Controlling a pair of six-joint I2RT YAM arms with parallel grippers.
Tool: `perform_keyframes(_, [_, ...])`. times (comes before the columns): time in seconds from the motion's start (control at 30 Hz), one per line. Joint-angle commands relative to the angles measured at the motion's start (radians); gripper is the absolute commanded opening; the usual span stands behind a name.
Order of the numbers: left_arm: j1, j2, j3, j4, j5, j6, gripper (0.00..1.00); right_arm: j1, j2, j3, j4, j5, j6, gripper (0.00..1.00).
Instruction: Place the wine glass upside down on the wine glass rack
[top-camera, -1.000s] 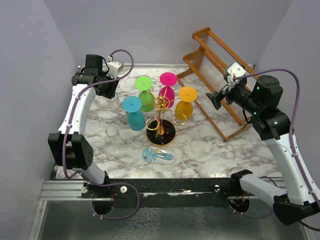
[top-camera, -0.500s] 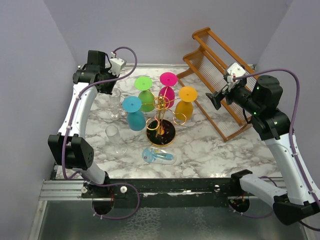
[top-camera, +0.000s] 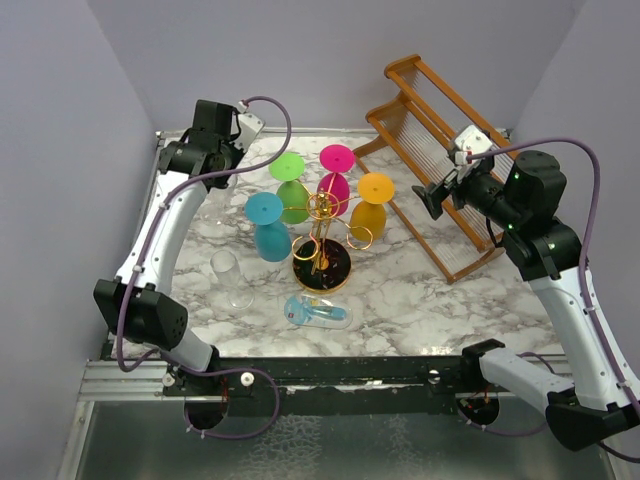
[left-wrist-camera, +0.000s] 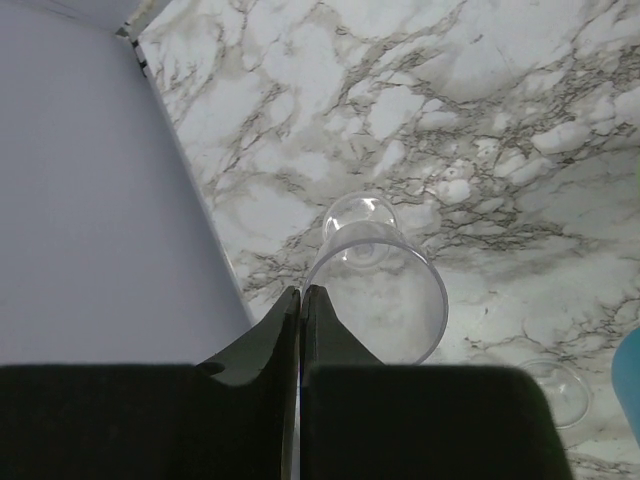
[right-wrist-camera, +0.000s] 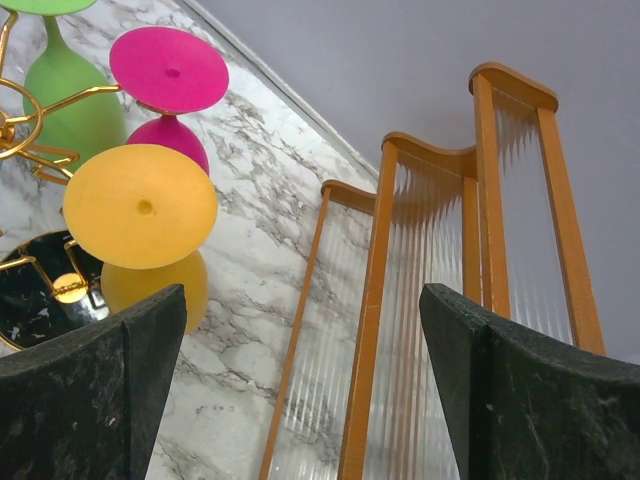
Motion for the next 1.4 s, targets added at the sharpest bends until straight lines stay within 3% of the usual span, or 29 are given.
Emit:
perform_keyframes(0.0, [-0.001, -0.068, 0.055, 0.039, -0.115, 0.019, 0.00, -0.013, -0.001, 0.015, 0.011, -0.015, -0.008, 1.00])
perform_keyframes(0.37, [-0.003, -0.129, 0.118, 0.069, -0.028, -0.013, 0.00, -0.014, 0.011, 0.029, 0.011, -0.009, -0.018, 1.00])
perform_keyframes(0.63, [-0.002, -0.154, 0.192, 0.119, 0.046, -0.041, 0.00, -0.014, 0.084, 0.142, -0.013, -0.017, -0.044, 1.00])
perform_keyframes(1.03, [-0.003, -0.192, 0.344, 0.263, 0.324, -0.227, 0.00, -0.010, 0.311, 0.409, 0.026, -0.359, 0.209, 0.92])
perform_keyframes(1.37, [-0.003, -0.161, 0.400, 0.415, 0.585, -0.437, 0.00, 0.011, 0.420, 0.509, 0.142, -0.438, 0.388, 0.85])
